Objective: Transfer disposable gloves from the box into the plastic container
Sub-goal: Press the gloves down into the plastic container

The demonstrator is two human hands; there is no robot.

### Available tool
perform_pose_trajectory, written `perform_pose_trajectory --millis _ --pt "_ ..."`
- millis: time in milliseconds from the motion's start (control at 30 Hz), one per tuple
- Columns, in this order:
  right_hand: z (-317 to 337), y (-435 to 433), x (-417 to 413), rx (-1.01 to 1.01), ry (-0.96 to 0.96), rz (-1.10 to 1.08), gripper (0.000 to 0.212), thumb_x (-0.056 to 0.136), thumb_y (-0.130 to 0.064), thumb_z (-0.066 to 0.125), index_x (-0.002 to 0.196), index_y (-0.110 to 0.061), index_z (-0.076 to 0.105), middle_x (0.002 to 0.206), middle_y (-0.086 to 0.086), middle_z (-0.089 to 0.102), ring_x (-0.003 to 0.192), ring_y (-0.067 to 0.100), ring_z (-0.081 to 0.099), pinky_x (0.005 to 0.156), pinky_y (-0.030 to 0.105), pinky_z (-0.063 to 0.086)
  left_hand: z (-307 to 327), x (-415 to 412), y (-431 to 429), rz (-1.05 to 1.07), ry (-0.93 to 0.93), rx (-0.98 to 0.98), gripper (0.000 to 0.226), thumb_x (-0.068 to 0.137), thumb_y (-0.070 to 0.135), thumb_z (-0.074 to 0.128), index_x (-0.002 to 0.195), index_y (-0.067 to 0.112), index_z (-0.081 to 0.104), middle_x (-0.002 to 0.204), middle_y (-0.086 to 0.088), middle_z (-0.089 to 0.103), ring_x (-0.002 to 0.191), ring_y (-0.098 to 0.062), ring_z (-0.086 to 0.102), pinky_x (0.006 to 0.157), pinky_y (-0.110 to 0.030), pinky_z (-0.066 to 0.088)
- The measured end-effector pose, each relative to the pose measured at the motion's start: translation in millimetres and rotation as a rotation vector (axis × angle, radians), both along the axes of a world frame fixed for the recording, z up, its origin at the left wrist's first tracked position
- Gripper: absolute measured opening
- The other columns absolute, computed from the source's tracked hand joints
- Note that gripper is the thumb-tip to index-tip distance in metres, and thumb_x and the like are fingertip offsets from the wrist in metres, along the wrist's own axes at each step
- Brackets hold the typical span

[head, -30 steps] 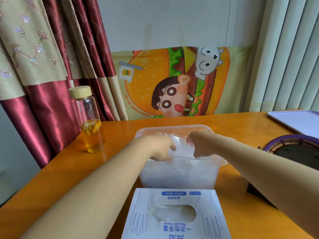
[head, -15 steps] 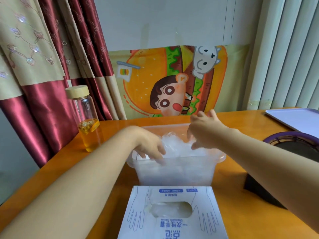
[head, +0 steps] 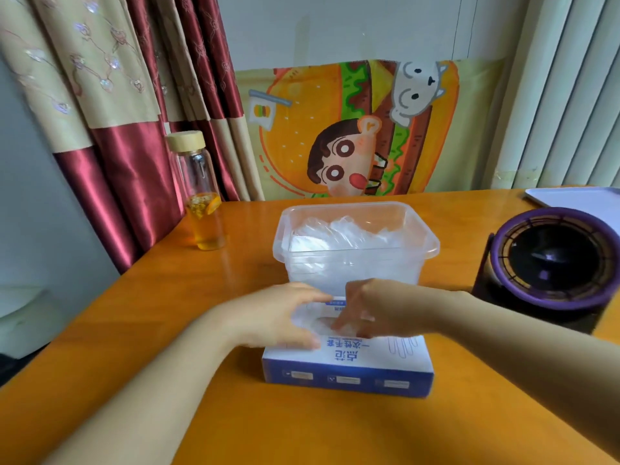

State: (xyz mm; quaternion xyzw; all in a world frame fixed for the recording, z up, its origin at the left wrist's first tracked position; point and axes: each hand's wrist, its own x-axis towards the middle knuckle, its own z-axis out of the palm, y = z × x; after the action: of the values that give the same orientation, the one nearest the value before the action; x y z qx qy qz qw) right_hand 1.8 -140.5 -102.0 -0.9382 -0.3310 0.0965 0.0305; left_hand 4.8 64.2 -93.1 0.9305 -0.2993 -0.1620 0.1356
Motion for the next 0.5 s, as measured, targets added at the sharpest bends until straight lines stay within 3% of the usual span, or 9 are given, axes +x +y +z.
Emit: perform_pose_trajectory --millis 100,200,300,367,433,500 --pt "-6.4 9.8 -0.4 0.015 -0.090 0.001 0.023 0.095 -0.028 0.053 0.110 -0.027 0.071 0.103 -0.003 0.053 0.090 0.014 0.054 0.082 0.029 0.049 -9.4 0.0 1.5 -0.012 0.006 0.075 0.071 0.089 0.044 0.062 0.149 0.035 0.026 0.159 0.016 0.013 0.144 -0.005 0.013 0.114 -0.022 0.013" --pt "-5.5 13.5 -6.4 0.062 -0.126 -0.022 0.019 0.093 -0.026 0.056 0.103 -0.024 0.072 0.110 -0.003 0.055 0.094 0.015 0.057 0.081 0.030 0.050 -9.9 -0.6 0.9 0.001 0.016 0.105 0.068 0.089 0.046 0.060 0.148 0.037 0.028 0.159 0.017 0.009 0.145 -0.009 0.012 0.116 -0.030 0.016" --pt "12.2 11.0 -11.2 0.081 -0.197 -0.007 0.013 0.093 -0.026 0.058 0.100 -0.023 0.069 0.111 -0.008 0.055 0.090 0.012 0.057 0.078 0.025 0.048 -7.0 -4.0 -2.2 0.028 0.028 0.086 0.066 0.088 0.045 0.063 0.146 0.035 0.032 0.158 0.015 0.018 0.142 -0.012 0.022 0.112 -0.030 0.025" --pt "33.1 10.7 -14.2 0.103 -0.263 -0.009 0.011 0.095 -0.026 0.054 0.098 -0.024 0.065 0.106 -0.009 0.058 0.086 0.014 0.059 0.077 0.030 0.050 -5.9 -3.4 -3.6 0.009 0.038 0.062 0.062 0.088 0.042 0.065 0.143 0.032 0.037 0.154 0.011 0.029 0.136 -0.014 0.034 0.105 -0.027 0.031" --pt "59.6 10.3 -16.1 0.241 -0.356 -0.062 0.011 0.095 -0.022 0.053 0.098 -0.022 0.064 0.097 -0.005 0.065 0.081 0.015 0.061 0.074 0.034 0.052 -5.3 -2.8 -3.6 -0.010 0.049 0.041 0.060 0.088 0.040 0.066 0.142 0.031 0.040 0.148 0.010 0.038 0.129 -0.013 0.042 0.100 -0.024 0.034" --pt "86.6 6.3 -16.0 0.493 -0.461 -0.142 0.011 0.093 -0.015 0.055 0.097 -0.018 0.065 0.090 -0.004 0.068 0.079 0.011 0.063 0.073 0.027 0.052 -3.9 -3.8 -3.5 0.036 0.068 0.015 0.068 0.084 0.043 0.069 0.143 0.032 0.036 0.146 0.015 0.038 0.127 -0.012 0.043 0.103 -0.024 0.035"
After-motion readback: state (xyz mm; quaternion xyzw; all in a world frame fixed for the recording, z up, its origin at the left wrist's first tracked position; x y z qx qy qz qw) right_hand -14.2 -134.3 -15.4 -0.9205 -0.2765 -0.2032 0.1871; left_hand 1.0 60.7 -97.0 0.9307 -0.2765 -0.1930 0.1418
